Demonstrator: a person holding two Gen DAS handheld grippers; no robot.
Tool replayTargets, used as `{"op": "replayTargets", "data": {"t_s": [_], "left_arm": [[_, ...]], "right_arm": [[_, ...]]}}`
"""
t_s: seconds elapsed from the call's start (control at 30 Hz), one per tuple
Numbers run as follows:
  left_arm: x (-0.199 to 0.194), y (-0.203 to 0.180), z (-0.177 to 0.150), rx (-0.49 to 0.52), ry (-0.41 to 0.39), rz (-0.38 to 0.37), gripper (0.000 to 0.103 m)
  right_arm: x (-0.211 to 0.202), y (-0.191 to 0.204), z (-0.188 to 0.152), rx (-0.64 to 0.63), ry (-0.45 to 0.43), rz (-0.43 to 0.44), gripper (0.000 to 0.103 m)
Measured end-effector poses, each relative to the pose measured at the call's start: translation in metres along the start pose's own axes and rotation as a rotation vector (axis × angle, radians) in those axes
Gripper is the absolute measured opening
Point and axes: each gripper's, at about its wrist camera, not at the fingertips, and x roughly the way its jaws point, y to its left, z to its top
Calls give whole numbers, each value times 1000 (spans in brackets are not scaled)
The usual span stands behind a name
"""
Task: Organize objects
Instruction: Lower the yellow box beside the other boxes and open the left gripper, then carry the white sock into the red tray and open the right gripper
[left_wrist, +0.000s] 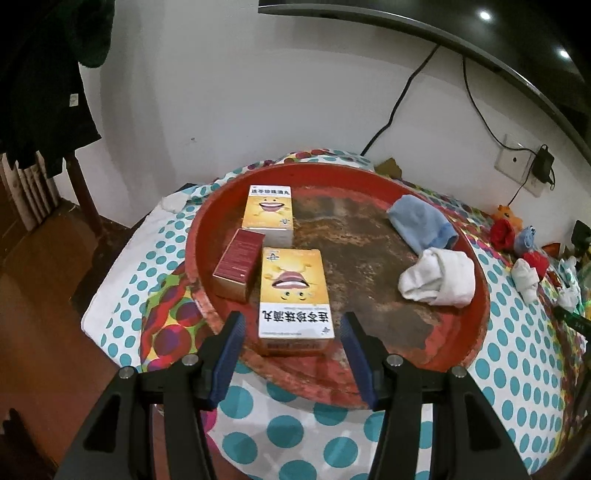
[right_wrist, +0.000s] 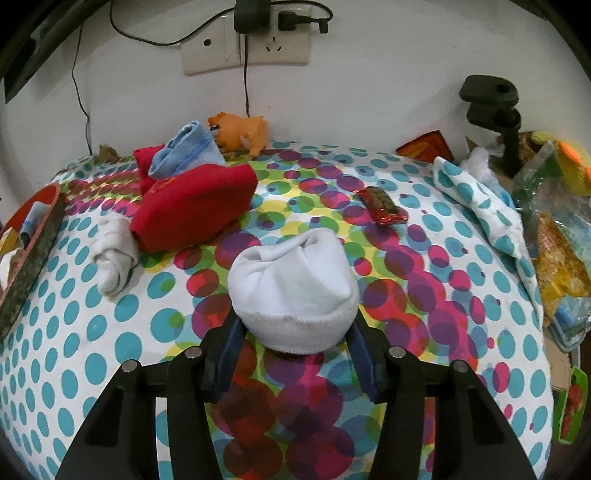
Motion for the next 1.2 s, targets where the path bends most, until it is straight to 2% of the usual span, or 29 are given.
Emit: {"op": "replayTargets", "data": {"t_s": [0.23,0.53,0.9,1.2], "left_arm": [[2,8,1,-33,9,-3,55],[2,15,2,-64,13,-6,55],[2,24,4,-98,5,19,55],[0,33,5,-132,1,54,55]], "right_arm": [[-23,29,3,-18,-10,63,50],[-54,125,15,-161,-51,191,51],[-69,226,11,-249,-42,347,51],[-71,299,-2,-331,-12,437,51]]}}
